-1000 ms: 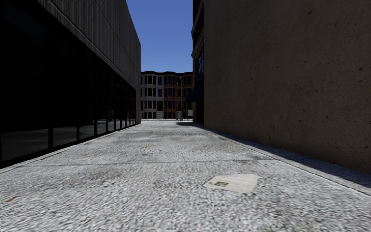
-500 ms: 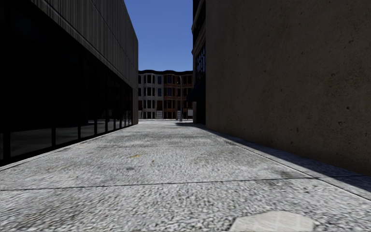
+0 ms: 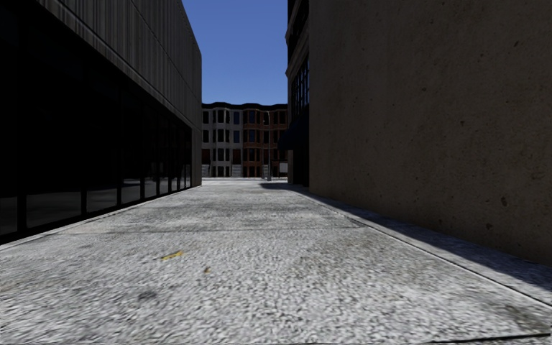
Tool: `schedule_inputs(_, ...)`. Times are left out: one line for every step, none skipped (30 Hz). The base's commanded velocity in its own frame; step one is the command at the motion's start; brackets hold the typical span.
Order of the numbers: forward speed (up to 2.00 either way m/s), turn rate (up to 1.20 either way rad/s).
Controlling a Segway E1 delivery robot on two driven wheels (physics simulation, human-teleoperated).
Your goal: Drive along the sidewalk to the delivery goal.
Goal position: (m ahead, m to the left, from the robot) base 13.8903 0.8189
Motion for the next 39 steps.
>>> schedule_inputs(2.00, 0.00)
schedule_inputs(2.00, 0.00)
schedule_inputs(2.00, 0.00)
schedule_inputs(2.00, 0.00)
schedule_inputs(2.00, 0.00)
schedule_inputs(2.00, 0.00)
schedule_inputs(2.00, 0.00)
schedule_inputs(2.00, 0.00)
schedule_inputs(2.00, 0.00)
schedule_inputs(2.00, 0.00)
schedule_inputs(2.00, 0.00)
schedule_inputs(2.00, 0.00)
schedule_inputs(2.00, 0.00)
schedule_inputs(2.00, 0.00)
schedule_inputs(2.00, 0.00)
schedule_inputs(2.00, 0.05)
schedule_inputs(2.00, 0.05)
schedule_inputs(2.00, 0.17)
schedule_inputs(2.00, 0.20)
schedule_inputs(2.00, 0.21)
schedule_inputs(2.00, 0.21)
schedule_inputs(2.00, 0.21)
schedule_inputs(2.00, 0.21)
schedule_inputs(2.00, 0.21)
schedule_inputs(2.00, 0.21)
schedule_inputs(2.00, 0.21)
schedule_inputs(2.00, 0.21)
schedule_inputs(2.00, 0.21)
schedule_inputs(2.00, 0.21)
schedule_inputs(2.00, 0.21)
schedule_inputs(2.00, 0.21)
schedule_inputs(2.00, 0.21)
schedule_inputs(2.00, 0.13)
schedule_inputs(2.00, 0.10)
schedule_inputs(2.00, 0.10)
schedule_inputs(2.00, 0.10)
schedule_inputs(2.00, 0.15)
schedule_inputs(2.00, 0.18)
schedule_inputs(2.00, 0.20)
